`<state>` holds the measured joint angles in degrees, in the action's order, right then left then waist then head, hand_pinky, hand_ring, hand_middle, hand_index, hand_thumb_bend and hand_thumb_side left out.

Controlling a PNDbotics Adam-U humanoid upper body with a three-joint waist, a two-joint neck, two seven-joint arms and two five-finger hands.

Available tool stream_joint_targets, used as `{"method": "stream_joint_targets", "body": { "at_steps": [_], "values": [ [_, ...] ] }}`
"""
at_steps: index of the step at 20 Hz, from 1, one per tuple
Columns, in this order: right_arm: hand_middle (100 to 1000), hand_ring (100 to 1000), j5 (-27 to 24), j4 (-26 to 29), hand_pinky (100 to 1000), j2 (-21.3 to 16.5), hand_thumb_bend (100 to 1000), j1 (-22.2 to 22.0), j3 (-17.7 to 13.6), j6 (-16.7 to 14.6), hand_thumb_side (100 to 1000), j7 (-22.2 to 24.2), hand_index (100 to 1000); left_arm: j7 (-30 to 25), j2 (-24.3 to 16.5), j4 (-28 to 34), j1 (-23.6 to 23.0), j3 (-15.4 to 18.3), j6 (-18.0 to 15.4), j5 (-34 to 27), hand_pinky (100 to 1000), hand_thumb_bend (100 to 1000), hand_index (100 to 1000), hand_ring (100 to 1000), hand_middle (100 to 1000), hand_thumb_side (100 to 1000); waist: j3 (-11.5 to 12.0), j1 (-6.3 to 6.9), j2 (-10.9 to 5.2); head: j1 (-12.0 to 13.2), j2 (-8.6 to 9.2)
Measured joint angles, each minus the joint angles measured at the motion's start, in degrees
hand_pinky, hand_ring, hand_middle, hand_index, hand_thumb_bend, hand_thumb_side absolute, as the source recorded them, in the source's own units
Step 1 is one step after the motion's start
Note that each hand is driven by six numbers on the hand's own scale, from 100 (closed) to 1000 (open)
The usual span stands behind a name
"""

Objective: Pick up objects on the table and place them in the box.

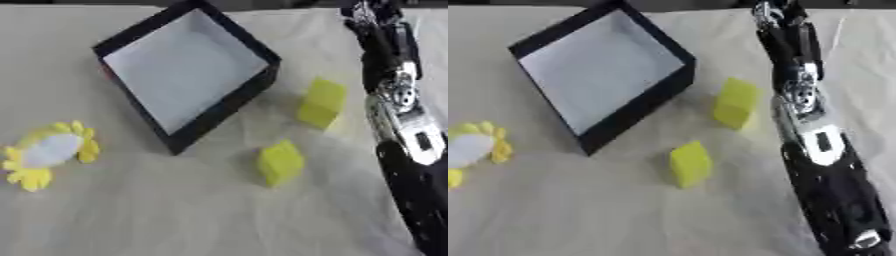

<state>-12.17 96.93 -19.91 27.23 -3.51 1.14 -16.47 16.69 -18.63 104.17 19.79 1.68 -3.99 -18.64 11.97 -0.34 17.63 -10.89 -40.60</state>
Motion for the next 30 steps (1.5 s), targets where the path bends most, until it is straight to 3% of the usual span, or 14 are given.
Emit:
{"method": "stream_joint_targets", "body": {
  "at_steps": [7, 8, 11, 22, 27, 30],
  "values": [
    [859, 820, -0.1, 0.0, 900, -0.9, 100, 1.6, 0.0, 0.9, 483, 0.8, 869, 0.1, 0.0, 0.0, 0.0, 0.0, 0.0, 0.0, 952, 175, 868, 971, 926, 831, -0.4, -0.09, 0.00, 0.5, -0.02],
    [859, 822, -0.2, 0.0, 900, -1.3, 100, 1.8, 0.1, 1.3, 523, 1.2, 870, 0.2, -0.1, 0.0, 0.0, 0.0, 0.1, 0.0, 952, 175, 868, 971, 926, 831, -0.6, -0.16, 0.00, 0.5, -0.04],
    [866, 828, -0.2, 0.0, 901, -3.5, 100, 2.1, 0.8, 2.9, 491, 2.5, 873, 0.2, -0.5, -0.1, 0.0, 0.0, 0.1, 0.0, 952, 175, 868, 971, 926, 827, -1.1, -0.57, -0.02, 0.6, -0.12],
    [890, 853, 2.9, 1.2, 902, -16.5, 100, 2.5, 6.1, 13.2, 538, 10.4, 894, 0.2, -2.0, -0.4, -1.0, 0.0, 0.2, 0.1, 953, 171, 868, 973, 927, 831, -1.9, -1.81, -1.15, 0.8, -1.19],
    [890, 859, 6.1, 5.4, 901, -22.9, 136, 1.2, 8.4, 17.4, 529, 15.4, 905, 0.0, -2.0, -0.7, -1.1, 0.0, 0.3, 0.3, 953, 170, 868, 974, 927, 834, -2.0, -1.87, -1.25, 0.8, -1.38],
    [890, 861, 7.8, 9.2, 902, -26.1, 152, -0.1, 9.0, 18.0, 528, 18.6, 907, -0.1, -2.1, -0.7, -1.2, 0.0, 0.4, 0.5, 953, 170, 868, 975, 928, 833, -2.0, -1.87, -1.25, 0.8, -1.40]
  ]
}}
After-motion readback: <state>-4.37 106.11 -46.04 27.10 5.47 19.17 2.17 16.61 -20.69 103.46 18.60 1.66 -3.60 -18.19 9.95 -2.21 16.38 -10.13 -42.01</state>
